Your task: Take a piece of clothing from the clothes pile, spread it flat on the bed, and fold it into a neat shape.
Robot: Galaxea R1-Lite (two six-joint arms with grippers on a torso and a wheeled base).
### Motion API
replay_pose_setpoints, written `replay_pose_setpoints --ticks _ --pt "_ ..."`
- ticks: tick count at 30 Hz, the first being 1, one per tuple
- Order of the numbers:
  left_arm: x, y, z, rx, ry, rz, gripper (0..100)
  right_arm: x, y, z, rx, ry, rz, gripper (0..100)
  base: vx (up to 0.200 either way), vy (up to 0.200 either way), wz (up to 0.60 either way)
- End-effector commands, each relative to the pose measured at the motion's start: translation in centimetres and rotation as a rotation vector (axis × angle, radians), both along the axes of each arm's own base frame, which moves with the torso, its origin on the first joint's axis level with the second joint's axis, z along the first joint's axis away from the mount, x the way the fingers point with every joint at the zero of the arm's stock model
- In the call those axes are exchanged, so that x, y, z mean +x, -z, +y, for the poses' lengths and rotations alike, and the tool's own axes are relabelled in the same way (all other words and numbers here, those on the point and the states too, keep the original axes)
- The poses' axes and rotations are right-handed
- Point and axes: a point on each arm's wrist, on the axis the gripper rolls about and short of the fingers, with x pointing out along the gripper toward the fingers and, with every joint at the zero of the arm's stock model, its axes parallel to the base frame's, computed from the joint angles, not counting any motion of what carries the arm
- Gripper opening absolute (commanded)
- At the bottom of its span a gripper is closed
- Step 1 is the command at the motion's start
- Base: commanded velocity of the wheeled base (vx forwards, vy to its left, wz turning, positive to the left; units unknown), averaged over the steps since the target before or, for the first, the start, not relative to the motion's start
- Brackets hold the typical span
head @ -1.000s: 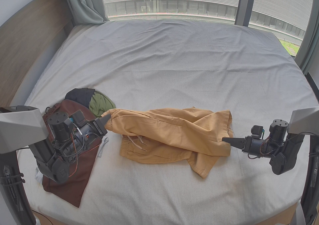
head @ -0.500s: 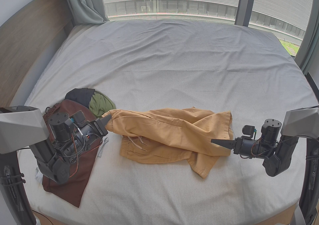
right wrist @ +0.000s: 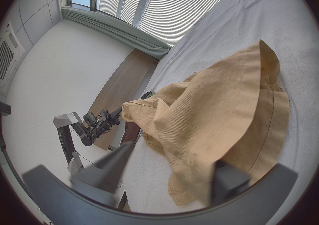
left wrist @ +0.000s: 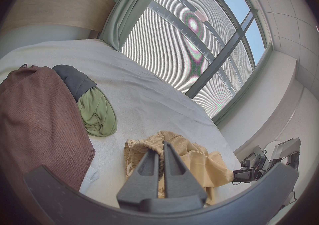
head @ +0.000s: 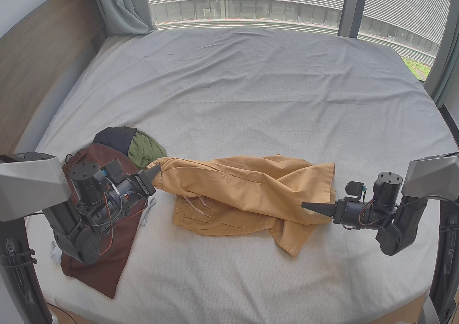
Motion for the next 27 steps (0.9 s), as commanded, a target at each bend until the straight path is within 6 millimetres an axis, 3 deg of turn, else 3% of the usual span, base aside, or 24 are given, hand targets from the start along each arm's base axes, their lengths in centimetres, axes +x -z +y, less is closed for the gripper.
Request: replay_pose_setpoints --ticks 1,11,19,27 --pt "0.0 0.0 0.1 0.0 -0.002 0.001 0 -0.1 0.0 -0.1 -0.005 0.001 -0.005 0 0.0 0.0 0.0" --pt "0.1 0.0 0.1 -0.001 -0.004 -0.002 0 -0.2 -0.3 -0.4 -0.013 0.006 -0.028 0 0.0 0.0 0.0" --pt "0.5 -0.8 0.3 -0.011 -0.012 -0.035 0 0.2 -3.4 0.1 -0.004 0.049 -0.13 0 0.0 0.0 0.0" --pt "0.4 -3.4 0.4 -0.038 -0.002 -0.116 0 -0.4 -6.9 0.4 0.035 0.046 -0.201 0 0.0 0.0 0.0"
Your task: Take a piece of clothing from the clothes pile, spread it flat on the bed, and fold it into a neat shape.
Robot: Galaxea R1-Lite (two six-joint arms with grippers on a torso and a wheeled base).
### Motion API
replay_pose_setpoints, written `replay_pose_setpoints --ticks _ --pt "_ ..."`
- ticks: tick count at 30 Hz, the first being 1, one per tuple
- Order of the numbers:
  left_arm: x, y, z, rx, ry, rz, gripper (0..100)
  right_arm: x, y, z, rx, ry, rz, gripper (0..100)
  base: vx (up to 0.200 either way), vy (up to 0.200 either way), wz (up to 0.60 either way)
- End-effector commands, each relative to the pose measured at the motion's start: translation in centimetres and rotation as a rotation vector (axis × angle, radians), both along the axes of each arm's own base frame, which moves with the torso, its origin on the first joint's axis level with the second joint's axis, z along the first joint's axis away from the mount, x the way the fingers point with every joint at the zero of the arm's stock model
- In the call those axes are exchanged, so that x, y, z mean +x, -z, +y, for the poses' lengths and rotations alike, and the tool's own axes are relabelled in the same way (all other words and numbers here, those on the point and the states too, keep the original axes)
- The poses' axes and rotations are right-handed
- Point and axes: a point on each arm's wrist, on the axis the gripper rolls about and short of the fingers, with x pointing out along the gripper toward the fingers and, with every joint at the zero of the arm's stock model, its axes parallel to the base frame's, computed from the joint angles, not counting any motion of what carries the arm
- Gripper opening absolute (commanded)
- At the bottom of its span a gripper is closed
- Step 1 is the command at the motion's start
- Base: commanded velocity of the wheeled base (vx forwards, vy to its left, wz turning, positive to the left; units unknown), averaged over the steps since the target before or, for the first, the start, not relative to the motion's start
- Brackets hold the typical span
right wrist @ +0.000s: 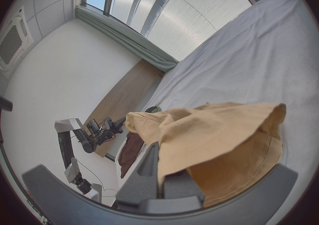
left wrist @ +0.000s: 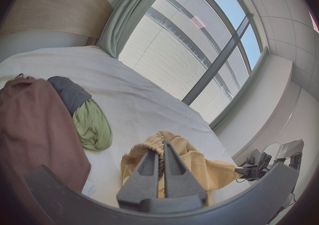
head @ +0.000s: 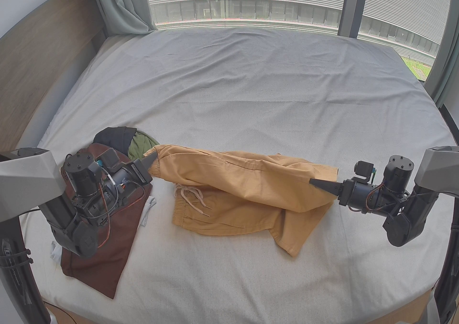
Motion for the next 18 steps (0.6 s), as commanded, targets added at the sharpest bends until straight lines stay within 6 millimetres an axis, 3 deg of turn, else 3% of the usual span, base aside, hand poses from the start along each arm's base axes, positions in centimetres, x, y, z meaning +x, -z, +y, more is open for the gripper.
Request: replay_pose_setpoints --ticks 1,10,18 --pt "-0.3 -1.7 0.1 -0.012 0.013 -0.05 0 -0.6 -2.4 0.2 0.016 -0.008 -0.063 0 0.0 0.0 0.0" --pt "0.1 -2.9 1.2 -0.013 0.013 -0.098 0 -1.3 -3.6 0.1 0.021 -0.005 -0.087 0 0.0 0.0 0.0" --pt "-1.2 -4.5 1.9 -0.012 0.093 -0.135 0 -1.8 -4.8 1.1 0.024 0.055 -0.13 0 0.0 0.0 0.0"
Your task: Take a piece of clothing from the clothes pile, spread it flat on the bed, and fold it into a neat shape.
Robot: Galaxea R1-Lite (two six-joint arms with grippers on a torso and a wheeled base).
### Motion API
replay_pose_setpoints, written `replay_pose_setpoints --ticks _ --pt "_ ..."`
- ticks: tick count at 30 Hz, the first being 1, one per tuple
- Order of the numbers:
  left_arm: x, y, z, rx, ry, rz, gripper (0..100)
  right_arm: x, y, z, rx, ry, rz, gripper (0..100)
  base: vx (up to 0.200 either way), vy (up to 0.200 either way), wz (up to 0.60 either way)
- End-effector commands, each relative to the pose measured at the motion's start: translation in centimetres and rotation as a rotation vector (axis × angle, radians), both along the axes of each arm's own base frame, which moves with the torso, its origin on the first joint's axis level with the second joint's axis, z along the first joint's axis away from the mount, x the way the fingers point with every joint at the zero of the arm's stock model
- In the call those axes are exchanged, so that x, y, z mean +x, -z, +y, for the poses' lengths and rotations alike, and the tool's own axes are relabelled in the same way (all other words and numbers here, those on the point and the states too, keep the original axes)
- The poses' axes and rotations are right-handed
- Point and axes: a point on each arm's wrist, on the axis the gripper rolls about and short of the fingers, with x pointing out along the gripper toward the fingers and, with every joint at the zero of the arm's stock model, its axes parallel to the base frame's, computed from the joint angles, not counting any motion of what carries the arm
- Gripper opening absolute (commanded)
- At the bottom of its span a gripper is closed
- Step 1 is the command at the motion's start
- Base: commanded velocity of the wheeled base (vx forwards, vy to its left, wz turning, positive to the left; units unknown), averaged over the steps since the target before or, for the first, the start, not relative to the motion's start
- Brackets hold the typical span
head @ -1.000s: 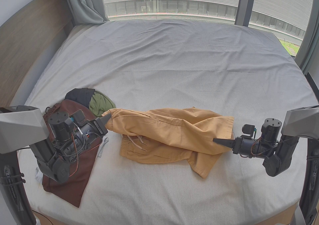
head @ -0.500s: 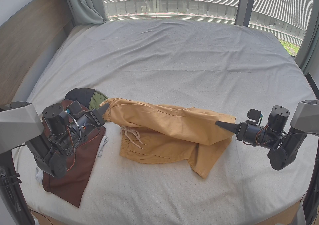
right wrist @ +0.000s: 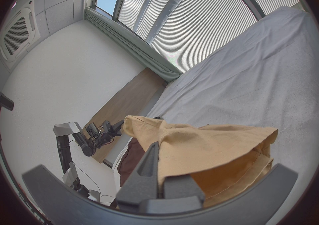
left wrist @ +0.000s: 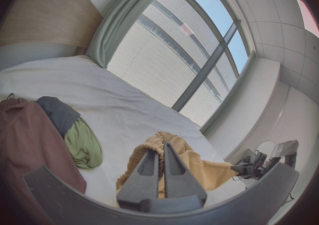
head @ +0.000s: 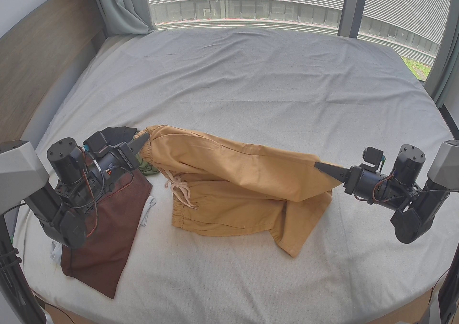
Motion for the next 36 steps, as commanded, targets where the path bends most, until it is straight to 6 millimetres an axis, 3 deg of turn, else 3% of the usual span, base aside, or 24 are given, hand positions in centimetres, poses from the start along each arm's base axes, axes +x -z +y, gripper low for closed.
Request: replay_pose_setpoints --ticks 1,18,36 --pt "-1.0 -1.1 0.4 0.007 0.036 -0.026 0 -0.5 -1.3 0.7 0.008 0.007 -0.041 0 0.0 0.0 0.0" --pt "-3.4 -2.4 1.8 0.026 0.13 -0.041 0 -1.2 -3.3 0.3 0.026 0.021 -0.095 0 0.0 0.0 0.0" --pt "-3.2 -2.1 1.8 0.032 0.148 -0.034 0 -1.0 -3.6 0.1 0.028 0.027 -0.107 0 0.0 0.0 0.0"
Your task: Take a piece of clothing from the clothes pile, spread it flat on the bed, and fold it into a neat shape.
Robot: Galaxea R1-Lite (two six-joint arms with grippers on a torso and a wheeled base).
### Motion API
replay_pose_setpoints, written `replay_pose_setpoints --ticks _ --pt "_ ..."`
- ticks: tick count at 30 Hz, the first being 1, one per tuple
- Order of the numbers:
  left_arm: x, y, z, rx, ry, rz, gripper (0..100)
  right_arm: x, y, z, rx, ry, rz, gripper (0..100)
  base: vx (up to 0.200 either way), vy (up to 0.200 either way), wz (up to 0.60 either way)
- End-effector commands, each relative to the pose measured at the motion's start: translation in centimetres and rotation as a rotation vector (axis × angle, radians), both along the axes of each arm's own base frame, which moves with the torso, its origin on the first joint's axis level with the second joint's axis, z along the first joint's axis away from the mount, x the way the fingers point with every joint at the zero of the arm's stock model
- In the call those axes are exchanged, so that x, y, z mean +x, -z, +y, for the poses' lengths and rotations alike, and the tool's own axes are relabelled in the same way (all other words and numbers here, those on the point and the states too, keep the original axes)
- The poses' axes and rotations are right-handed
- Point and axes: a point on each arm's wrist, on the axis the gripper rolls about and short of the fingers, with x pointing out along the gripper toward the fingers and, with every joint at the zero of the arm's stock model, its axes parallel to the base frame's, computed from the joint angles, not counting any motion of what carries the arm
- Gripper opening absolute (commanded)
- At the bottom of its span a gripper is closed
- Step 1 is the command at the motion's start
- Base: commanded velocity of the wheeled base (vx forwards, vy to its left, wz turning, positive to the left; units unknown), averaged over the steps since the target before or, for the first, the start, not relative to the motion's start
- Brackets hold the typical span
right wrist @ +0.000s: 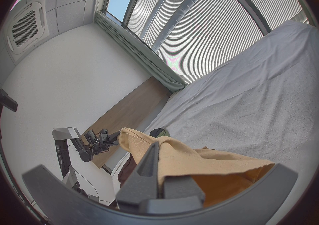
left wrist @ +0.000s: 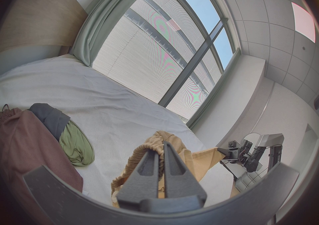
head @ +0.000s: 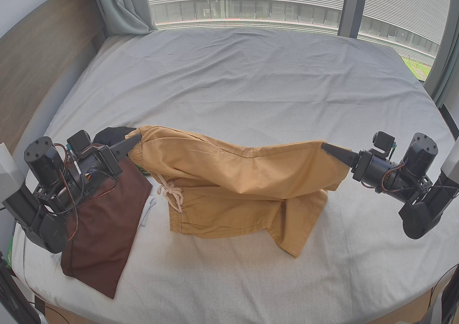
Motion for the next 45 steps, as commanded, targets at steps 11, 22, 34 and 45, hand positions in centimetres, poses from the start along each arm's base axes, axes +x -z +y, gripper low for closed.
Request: replay_pose_setpoints --ticks 11,22,34,45 --pt "1.0 0.8 0.0 0.042 -0.011 -0.014 0 -0.1 -0.8 -0.2 0.006 0.006 -0.027 0 0.0 0.0 0.0" --pt "1.8 1.4 0.4 0.068 -0.031 -0.02 0 0.1 -1.0 -0.5 0.008 0.017 -0.038 0 0.0 0.0 0.0" --pt "2.2 1.8 0.8 0.079 -0.05 -0.021 0 0.2 -1.1 -0.7 0.007 0.025 -0.045 0 0.0 0.0 0.0" --pt "2.3 1.6 1.0 0.077 -0.058 -0.026 0 0.7 -1.4 -1.8 0.01 0.058 -0.058 0 0.0 0.0 0.0"
